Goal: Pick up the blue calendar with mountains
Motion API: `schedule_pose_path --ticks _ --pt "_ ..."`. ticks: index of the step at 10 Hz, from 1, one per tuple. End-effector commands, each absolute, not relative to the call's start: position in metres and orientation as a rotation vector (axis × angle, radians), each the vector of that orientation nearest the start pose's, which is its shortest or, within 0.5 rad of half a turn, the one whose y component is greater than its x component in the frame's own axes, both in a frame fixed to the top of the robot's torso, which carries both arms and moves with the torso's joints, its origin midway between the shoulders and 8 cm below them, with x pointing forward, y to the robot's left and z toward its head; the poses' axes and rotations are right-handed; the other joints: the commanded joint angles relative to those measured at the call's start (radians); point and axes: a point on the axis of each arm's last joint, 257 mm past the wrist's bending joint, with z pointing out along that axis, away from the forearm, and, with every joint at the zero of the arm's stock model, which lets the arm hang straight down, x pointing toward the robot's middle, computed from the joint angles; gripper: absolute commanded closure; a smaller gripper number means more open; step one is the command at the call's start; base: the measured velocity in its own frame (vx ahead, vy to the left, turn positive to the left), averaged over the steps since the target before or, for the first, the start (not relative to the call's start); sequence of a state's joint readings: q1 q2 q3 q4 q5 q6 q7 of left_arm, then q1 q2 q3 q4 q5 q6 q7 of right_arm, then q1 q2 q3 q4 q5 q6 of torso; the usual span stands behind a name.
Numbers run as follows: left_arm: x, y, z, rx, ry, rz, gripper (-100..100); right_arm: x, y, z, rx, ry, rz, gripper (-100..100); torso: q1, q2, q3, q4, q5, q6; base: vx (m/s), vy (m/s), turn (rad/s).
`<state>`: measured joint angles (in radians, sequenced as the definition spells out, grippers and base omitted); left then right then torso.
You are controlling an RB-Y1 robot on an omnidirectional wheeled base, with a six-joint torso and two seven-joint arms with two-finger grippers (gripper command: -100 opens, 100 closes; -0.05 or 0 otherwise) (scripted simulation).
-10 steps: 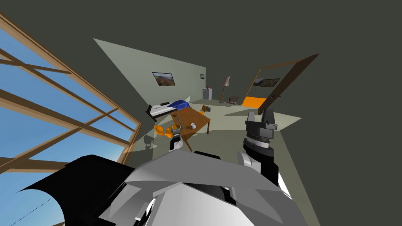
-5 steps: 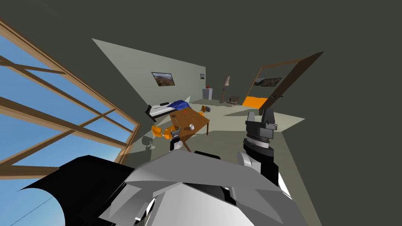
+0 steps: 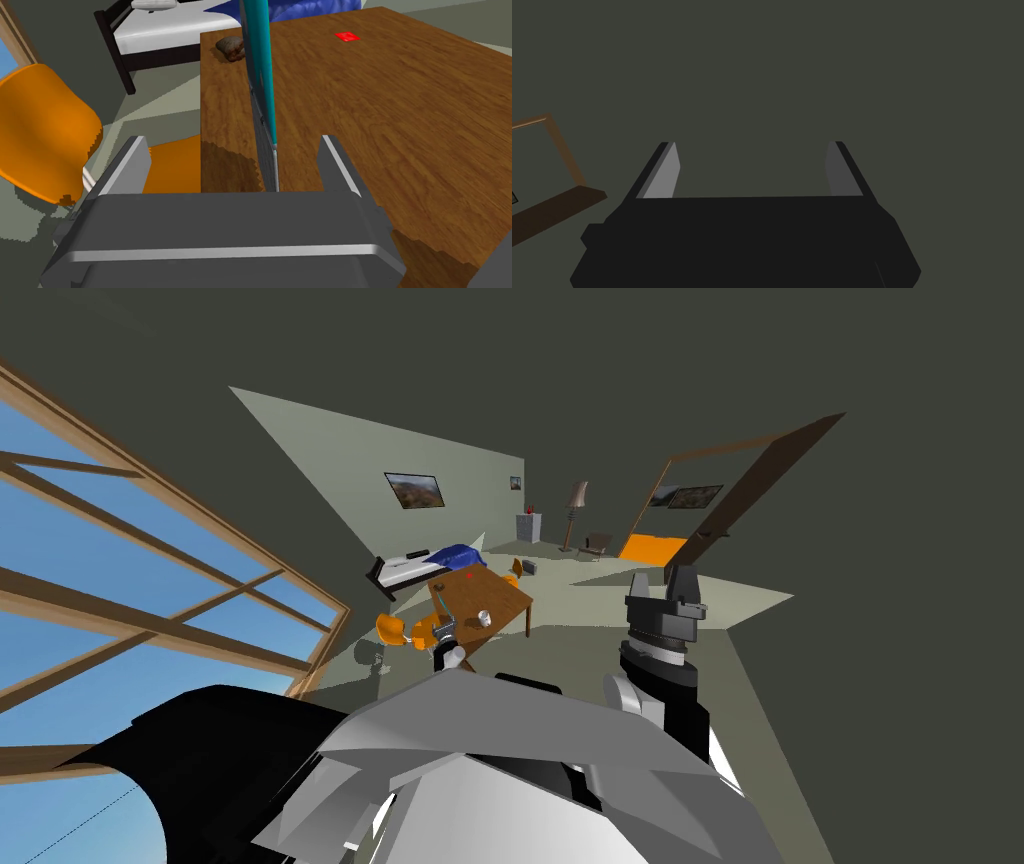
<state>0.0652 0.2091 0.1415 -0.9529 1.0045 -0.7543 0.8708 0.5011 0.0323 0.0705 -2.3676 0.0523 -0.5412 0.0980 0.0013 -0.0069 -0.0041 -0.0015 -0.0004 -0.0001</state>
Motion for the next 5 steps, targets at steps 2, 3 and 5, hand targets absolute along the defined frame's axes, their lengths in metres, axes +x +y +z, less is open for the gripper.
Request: schedule_pose_path --ticks 2,3,5 --pt "0.364 0.54 -0.383 -1.784 -0.728 -1.643 -100 0.32 -0.25 0.07 0.522 0.544 1.27 0 0.0 0.0 0.0 0.0 0.0 0.0 0.117 0.005 0.015" --pt "0.362 0.543 -0.387 -1.783 -0.762 -1.639 -100 0.32 -0.25 0.07 0.522 0.544 1.27 0 0.0 -0.002 -0.001 0.0 0.0 0.0 0.136 0.022 0.011" --pt "0.359 0.548 -0.396 -1.781 -0.842 -1.628 -100 0.32 -0.25 0.07 0.522 0.544 1.27 0 0.002 -0.003 -0.002 -0.001 0.0 0.0 0.172 0.033 0.013"
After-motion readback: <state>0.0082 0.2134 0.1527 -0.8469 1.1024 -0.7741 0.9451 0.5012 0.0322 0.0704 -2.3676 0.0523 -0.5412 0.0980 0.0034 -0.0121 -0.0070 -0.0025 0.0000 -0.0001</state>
